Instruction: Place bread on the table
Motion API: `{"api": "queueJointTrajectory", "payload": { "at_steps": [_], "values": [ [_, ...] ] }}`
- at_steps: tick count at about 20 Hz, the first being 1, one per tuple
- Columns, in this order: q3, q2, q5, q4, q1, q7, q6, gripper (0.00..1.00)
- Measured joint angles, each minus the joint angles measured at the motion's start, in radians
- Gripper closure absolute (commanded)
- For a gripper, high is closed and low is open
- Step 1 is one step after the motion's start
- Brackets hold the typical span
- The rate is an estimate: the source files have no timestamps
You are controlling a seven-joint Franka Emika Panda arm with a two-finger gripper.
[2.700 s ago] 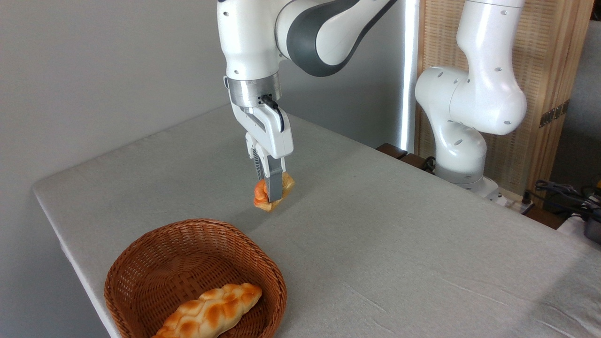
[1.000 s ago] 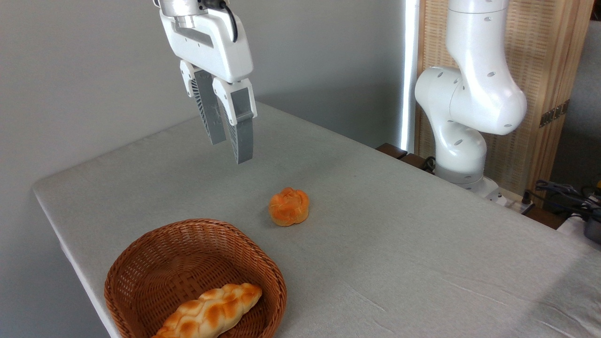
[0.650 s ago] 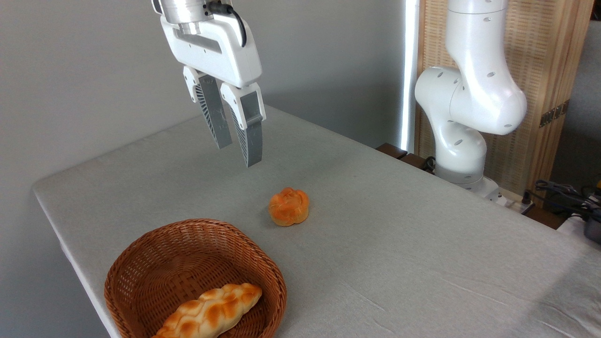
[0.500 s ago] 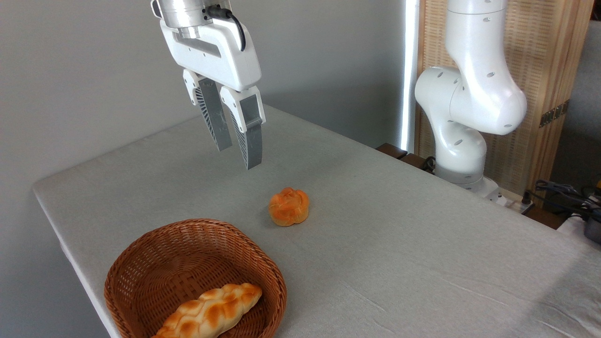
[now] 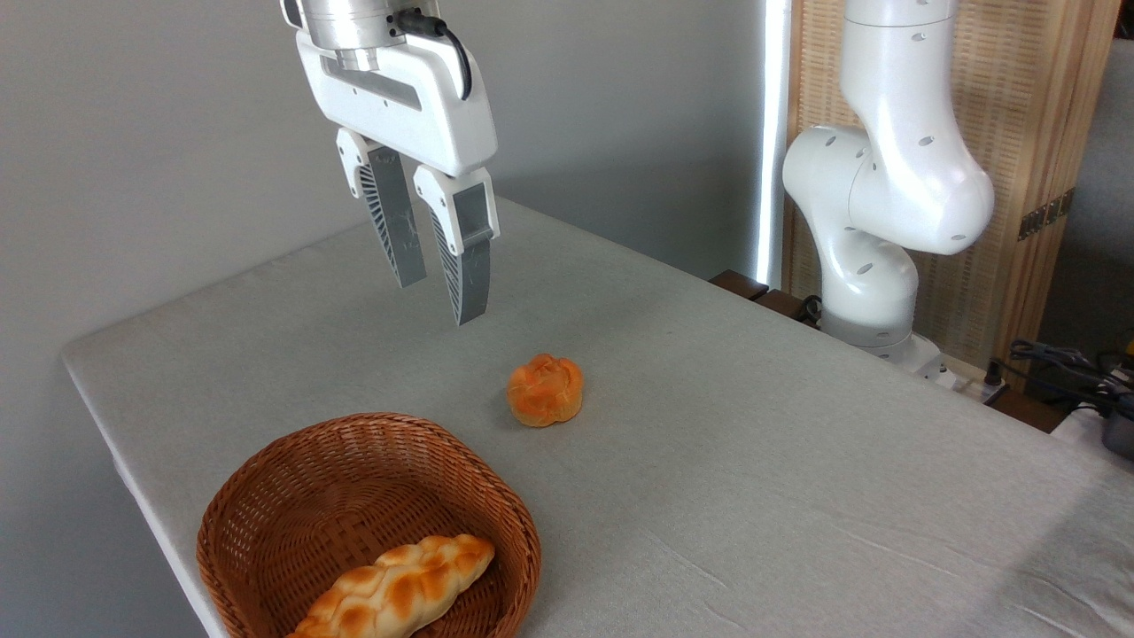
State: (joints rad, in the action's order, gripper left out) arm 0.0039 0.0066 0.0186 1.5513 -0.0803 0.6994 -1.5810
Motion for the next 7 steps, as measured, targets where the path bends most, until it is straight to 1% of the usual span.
{"api": "queueJointTrajectory", "payload": {
  "at_steps": [3,7],
  "values": [
    [0.003,-0.008,0.001,0.017,0.000,0.000,-0.027,0.00],
    [0.003,-0.024,0.001,0.039,0.000,0.000,-0.036,0.00]
  ]
}}
